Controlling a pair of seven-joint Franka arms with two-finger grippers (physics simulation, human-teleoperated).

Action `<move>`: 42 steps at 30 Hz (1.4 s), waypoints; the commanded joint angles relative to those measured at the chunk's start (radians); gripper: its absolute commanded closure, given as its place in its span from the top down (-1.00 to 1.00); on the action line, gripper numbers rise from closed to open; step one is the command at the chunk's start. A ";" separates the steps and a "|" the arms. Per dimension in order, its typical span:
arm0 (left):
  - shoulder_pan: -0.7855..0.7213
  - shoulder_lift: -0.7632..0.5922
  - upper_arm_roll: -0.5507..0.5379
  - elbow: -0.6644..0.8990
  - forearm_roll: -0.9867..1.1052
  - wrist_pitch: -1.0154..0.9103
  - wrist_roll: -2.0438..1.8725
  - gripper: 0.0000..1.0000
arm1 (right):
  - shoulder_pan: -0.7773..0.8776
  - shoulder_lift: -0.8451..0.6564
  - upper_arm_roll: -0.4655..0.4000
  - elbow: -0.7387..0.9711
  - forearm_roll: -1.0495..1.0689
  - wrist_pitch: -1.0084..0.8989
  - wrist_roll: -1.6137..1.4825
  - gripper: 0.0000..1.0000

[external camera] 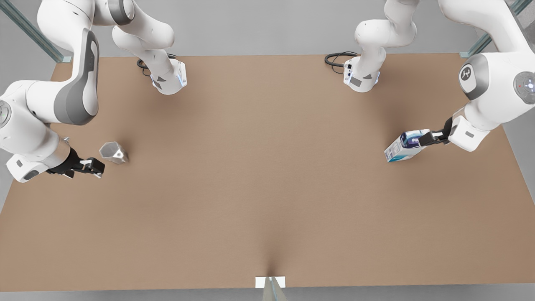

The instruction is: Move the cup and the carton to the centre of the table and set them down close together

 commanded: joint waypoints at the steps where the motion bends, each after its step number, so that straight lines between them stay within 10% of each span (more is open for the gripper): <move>1: 0.016 0.000 0.001 0.000 0.001 -0.001 0.000 1.00 | -0.002 0.001 0.000 -0.006 0.000 0.001 -0.001 1.00; 15: 0.017 -0.008 0.042 -0.170 0.015 -0.132 0.002 1.00 | -0.172 -0.098 -0.006 -0.747 -0.098 0.446 -0.414 1.00; 42: 0.002 -0.075 0.122 -0.446 0.019 0.015 -0.025 1.00 | -0.301 -0.064 -0.023 -0.886 -0.173 0.562 -0.532 1.00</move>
